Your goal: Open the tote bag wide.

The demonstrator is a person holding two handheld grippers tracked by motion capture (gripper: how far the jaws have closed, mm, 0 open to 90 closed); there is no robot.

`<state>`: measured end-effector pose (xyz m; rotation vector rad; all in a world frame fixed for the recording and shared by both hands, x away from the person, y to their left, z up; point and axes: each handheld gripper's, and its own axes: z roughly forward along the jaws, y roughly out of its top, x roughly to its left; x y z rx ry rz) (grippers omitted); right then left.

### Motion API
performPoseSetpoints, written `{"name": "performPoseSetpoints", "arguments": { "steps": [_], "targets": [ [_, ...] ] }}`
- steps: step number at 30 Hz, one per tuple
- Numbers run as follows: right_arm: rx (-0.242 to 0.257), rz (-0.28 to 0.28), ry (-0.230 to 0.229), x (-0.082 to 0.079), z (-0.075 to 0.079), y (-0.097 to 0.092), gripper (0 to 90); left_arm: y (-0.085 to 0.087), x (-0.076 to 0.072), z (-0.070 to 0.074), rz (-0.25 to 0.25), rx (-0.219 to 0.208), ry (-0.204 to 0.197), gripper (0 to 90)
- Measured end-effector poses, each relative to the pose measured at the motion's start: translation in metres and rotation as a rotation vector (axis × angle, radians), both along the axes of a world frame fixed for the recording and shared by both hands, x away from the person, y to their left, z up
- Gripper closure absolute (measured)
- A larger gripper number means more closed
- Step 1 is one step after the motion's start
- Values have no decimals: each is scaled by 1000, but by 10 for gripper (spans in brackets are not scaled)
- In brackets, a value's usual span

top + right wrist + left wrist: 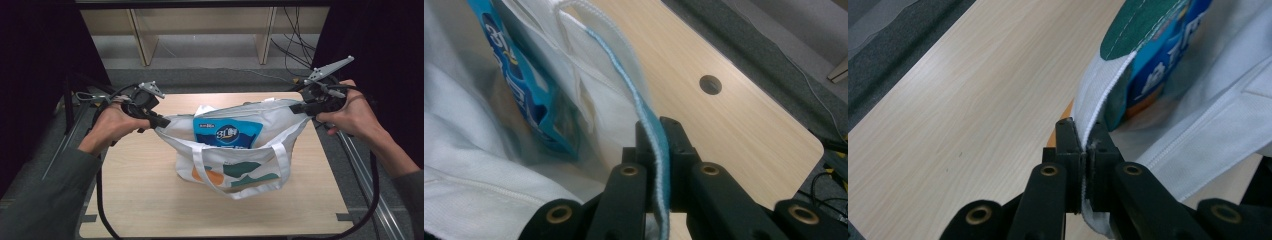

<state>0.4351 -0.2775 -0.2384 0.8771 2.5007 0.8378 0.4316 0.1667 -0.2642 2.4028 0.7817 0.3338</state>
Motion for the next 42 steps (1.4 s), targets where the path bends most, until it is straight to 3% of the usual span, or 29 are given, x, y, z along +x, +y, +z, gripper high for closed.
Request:
{"name": "performPoseSetpoints", "arguments": {
  "steps": [1,3,5,7,8,9,12,13,16,17,19,21,22,23,26,28,31,32,36,40,42],
  "targets": [
    [-18,12,-26,3,-1,-1,880,2,5,-1,3,-13,-5,863],
    [-15,2,-11,8,-1,1,880,4,12,-3,23,-32,-5,862],
    [-15,-3,-27,13,-4,2,880,5,19,-8,31,-29,3,862],
    [13,-14,2,15,-9,7,880,4,25,-14,38,-18,14,861],
    [1,-11,2,17,-11,7,880,4,27,-17,43,-9,21,861],
    [-25,-13,42,19,-18,9,879,3,29,-20,44,-3,20,860],
    [-31,-16,70,23,-28,8,880,-1,33,-31,42,26,41,858],
    [-22,-21,85,26,-40,7,879,-4,35,-38,43,49,40,856],
    [4,-37,104,27,-50,8,879,-6,37,-45,41,58,50,853],
    [10,-32,140,27,-53,7,878,-6,38,-48,42,55,55,852],
    [10,-27,131,30,-63,3,877,-6,40,-57,45,50,64,850],
    [44,-54,149,29,-69,3,876,-6,42,-64,43,49,76,848],
    [83,-42,170,29,-72,4,876,-6,43,-70,43,53,83,848],
    [21,-24,125,33,-77,0,876,-7,44,-75,43,55,91,847],
    [5,-24,123,37,-89,-3,870,-10,48,-105,42,71,112,837],
    [59,-26,129,37,-96,-1,867,-9,50,-112,37,60,121,834],
    [83,-23,132,39,-103,-2,867,-7,53,-131,51,9,145,834],
    [109,-33,165,38,-107,-1,868,-6,53,-134,47,5,151,836],
    [144,-31,168,42,-119,-3,872,-5,53,-144,38,-2,163,840],
    [113,-35,178,42,-130,-3,876,-9,52,-157,39,4,156,841],
    [101,-48,190,41,-140,-5,877,-14,50,-172,34,4,171,843]
  ]
}}
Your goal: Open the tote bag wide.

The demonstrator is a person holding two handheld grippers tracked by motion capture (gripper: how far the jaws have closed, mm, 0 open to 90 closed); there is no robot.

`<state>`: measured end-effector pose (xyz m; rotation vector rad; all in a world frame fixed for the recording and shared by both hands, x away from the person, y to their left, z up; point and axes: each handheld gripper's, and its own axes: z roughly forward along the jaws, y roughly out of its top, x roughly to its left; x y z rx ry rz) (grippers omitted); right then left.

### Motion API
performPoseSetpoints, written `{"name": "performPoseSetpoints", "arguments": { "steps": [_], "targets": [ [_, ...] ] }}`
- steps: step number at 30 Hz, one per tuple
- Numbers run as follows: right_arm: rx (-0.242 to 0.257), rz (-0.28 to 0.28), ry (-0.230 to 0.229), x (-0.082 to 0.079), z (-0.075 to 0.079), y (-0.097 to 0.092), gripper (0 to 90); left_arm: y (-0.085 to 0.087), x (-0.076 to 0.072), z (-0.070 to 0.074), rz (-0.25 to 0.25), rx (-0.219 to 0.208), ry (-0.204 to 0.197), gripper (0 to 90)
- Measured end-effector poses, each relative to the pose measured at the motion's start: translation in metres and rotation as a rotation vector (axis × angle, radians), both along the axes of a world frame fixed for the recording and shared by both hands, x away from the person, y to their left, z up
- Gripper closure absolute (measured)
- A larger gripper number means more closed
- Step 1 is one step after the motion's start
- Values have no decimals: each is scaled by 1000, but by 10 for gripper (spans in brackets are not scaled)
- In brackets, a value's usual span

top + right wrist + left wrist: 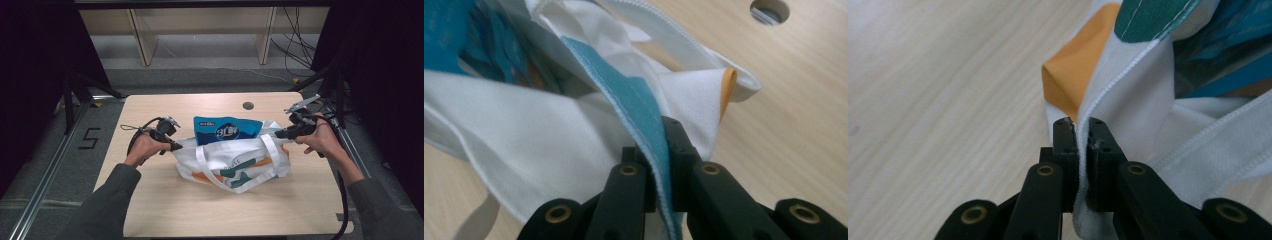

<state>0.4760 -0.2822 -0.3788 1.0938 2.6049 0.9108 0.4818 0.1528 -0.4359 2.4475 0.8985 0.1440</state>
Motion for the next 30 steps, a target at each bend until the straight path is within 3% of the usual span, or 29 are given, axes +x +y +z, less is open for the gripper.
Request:
{"name": "performPoseSetpoints", "arguments": {
  "steps": [3,4,5,6,8,14,17,21,25,26,28,30],
  "targets": [
    [7,15,14,-1,-10,-3,878,-1,1,-8,2,-13,5,844],
    [-15,25,25,-1,-21,-6,878,-1,1,-10,4,-17,2,843],
    [-15,25,25,-1,-21,-6,878,-2,2,-13,4,-20,0,843],
    [-66,28,8,1,-28,-10,878,-2,2,-15,1,-15,-4,844],
    [-80,35,32,0,-40,-11,877,-2,2,-19,4,-23,-5,843],
    [-83,45,95,-6,-77,-12,879,-4,-2,-39,16,-40,-7,847],
    [-81,45,86,-10,-85,-12,877,-3,-2,-39,16,-52,1,847],
    [-86,8,49,-14,-65,-13,812,-6,-2,-31,21,-21,-6,844],
    [-4,-6,-73,-24,-21,-14,730,-6,3,-26,30,-28,7,832],
    [2,-24,-71,-27,-8,-14,720,-4,5,-25,36,-40,11,830],
    [61,5,-99,-33,12,-11,717,-3,6,-24,34,-54,14,830],
    [105,80,-127,-39,30,-7,689,-3,5,-22,33,-53,9,829]
  ]
}}
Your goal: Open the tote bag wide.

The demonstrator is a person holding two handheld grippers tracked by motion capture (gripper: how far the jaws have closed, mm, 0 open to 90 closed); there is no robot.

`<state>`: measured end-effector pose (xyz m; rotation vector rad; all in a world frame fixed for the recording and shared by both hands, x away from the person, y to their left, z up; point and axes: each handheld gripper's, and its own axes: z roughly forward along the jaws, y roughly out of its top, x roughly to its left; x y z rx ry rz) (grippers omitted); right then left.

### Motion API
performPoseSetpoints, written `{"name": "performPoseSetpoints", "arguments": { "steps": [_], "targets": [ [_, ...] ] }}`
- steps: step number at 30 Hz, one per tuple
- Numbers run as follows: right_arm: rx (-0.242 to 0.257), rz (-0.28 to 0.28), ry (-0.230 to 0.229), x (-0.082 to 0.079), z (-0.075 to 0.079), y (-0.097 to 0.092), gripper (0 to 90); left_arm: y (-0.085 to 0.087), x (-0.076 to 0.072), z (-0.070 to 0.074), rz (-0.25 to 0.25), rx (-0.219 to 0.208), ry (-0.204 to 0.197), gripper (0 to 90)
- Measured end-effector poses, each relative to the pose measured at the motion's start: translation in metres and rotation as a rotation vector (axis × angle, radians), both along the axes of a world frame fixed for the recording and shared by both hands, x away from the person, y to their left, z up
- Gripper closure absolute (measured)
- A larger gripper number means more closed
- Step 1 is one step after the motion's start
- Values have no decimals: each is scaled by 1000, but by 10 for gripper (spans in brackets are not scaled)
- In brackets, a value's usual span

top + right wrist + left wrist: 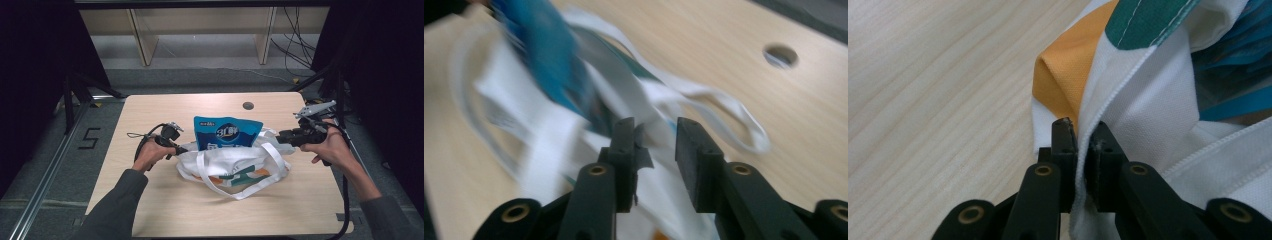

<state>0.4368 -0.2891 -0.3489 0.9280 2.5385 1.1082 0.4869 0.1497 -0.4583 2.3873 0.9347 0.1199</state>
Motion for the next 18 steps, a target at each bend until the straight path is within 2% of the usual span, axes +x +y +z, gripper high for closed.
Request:
{"name": "performPoseSetpoints", "arguments": {
  "steps": [1,2,3,5,6,7,8,11,12,13,14,15,18],
  "targets": [
    [28,39,11,-3,6,4,676,0,-1,1,0,2,-1,829],
    [82,66,32,-7,9,11,662,-1,-1,2,-6,4,0,829],
    [86,101,30,-9,11,16,651,-1,-1,3,-6,3,0,828],
    [76,138,65,-14,8,29,617,-1,-1,5,-9,1,-4,826],
    [51,157,62,-14,4,35,597,-1,-2,6,-5,2,-7,826],
    [60,147,89,-17,1,42,582,-1,-2,6,-10,-5,-2,825],
    [41,152,79,-16,-4,47,568,0,-2,7,-14,-7,-1,823],
    [-1,169,107,-11,-19,57,552,1,-2,7,-16,-19,1,821],
    [-19,175,134,-11,-23,60,557,1,-2,8,-16,-18,1,821],
    [-38,183,141,-11,-27,62,603,2,-2,8,-16,-15,0,821],
    [-55,211,143,-13,-34,67,704,2,-1,7,-13,-16,-1,823],
    [-76,235,138,-17,-38,69,750,2,-1,7,-7,-10,-6,825],
    [-116,266,127,-29,-50,71,811,1,-1,6,-4,-4,-9,831]
  ]
}}
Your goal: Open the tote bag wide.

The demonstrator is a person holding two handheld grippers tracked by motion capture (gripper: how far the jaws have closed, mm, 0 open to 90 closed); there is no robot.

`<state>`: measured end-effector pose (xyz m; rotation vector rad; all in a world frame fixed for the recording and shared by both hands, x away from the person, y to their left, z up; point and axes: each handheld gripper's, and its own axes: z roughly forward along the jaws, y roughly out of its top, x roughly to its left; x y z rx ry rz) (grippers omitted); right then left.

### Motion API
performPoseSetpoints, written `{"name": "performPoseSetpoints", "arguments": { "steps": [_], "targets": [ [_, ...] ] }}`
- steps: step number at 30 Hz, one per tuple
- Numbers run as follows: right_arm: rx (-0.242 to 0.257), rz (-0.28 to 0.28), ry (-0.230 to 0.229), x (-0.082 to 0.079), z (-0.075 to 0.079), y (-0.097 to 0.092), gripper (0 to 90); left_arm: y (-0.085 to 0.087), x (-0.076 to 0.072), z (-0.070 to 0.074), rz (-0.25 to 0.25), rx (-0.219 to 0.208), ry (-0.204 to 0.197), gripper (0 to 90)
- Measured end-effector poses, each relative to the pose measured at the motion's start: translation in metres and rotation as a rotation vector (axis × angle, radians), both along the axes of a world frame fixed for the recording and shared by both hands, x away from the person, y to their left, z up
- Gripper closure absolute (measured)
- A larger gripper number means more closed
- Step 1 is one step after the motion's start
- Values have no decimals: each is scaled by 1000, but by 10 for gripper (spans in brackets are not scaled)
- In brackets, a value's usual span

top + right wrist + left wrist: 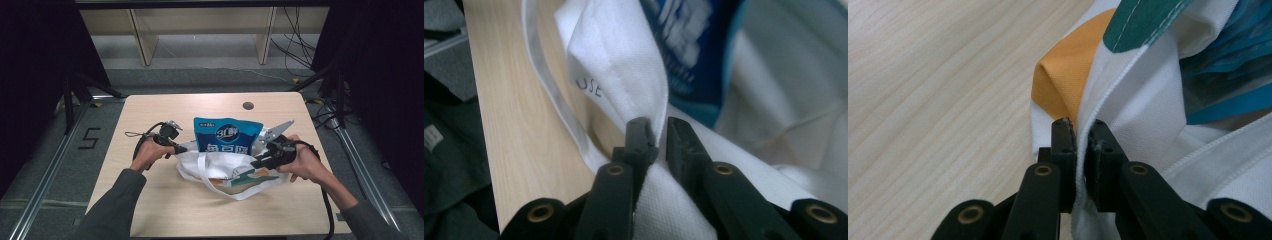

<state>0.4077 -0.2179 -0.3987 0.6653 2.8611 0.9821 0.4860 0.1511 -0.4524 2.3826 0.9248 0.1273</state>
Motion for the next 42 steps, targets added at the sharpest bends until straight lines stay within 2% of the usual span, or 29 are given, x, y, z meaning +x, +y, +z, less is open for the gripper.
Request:
{"name": "performPoseSetpoints", "arguments": {
  "steps": [2,4,5,6,7,8,10,11,13,15,17,18,19,20,22,23,24,25,26,28,29,30,31,33,36,38,39,41,42],
  "targets": [
    [2,22,-1,-9,-8,-2,817,0,1,0,14,-6,-1,835],
    [17,12,2,-17,-19,-4,821,0,3,0,14,6,6,836],
    [-3,38,-30,-18,-27,-5,824,-2,4,0,23,3,4,834],
    [-22,14,-7,-24,-38,-4,825,-3,5,0,25,4,7,834],
    [-55,15,-11,-27,-49,-3,826,-3,9,-1,32,0,14,833],
    [-71,43,-36,-24,-61,-3,827,-3,12,-2,53,-18,27,831],
    [-79,-8,-8,-22,-83,-5,831,-1,16,-6,65,-38,48,827],
    [-64,-20,10,-21,-92,-6,833,-2,17,-10,80,-36,47,827],
    [-19,-24,17,-19,-94,-10,834,-3,18,-18,89,-44,56,826],
    [-21,-32,5,-22,-95,-10,831,-4,17,-18,82,-37,46,826],
    [-35,-31,11,-22,-91,-10,820,-5,12,-11,77,-18,21,812],
    [-15,-41,16,-22,-88,-11,809,-5,9,-7,69,-5,12,793],
    [10,-61,32,-24,-81,-13,791,-4,5,-3,64,-9,3,763],
    [51,-54,34,-24,-73,-16,760,-5,1,1,71,-28,2,721],
    [111,-74,-5,-27,-51,-22,691,-6,-7,11,65,-3,-39,655],
    [126,-77,-32,-28,-38,-26,671,-5,-11,17,79,-8,-59,598],
    [176,-80,-55,-30,-26,-30,652,-5,-15,21,109,-41,-67,543],
    [197,-86,-76,-30,-13,-34,647,-4,-19,26,113,-55,-81,525],
    [203,-111,-116,-30,-3,-38,636,-4,-24,31,111,-60,-102,514],
    [190,-122,-160,-26,12,-44,632,-2,-35,40,102,-68,-113,505],
    [172,-149,-176,-23,19,-48,631,-1,-40,44,89,-80,-112,502],
    [157,-164,-186,-17,22,-50,626,-1,-46,46,91,-87,-109,508],
    [147,-187,-178,-12,24,-52,613,0,-50,48,58,-82,-140,505],
    [141,-227,-171,-2,24,-52,600,-2,-63,50,41,-94,-113,501],
    [152,-255,-167,13,22,-52,584,-7,-77,50,27,-122,-131,472],
    [132,-246,-147,21,23,-53,566,-13,-83,52,-5,-121,-147,461],
    [126,-263,-147,24,21,-51,563,-15,-84,52,-17,-119,-152,451],
    [119,-252,-151,30,21,-50,560,-21,-82,52,-28,-103,-164,446],
    [114,-262,-128,31,21,-49,557,-23,-79,51,-54,-96,-173,446]
  ]
}}
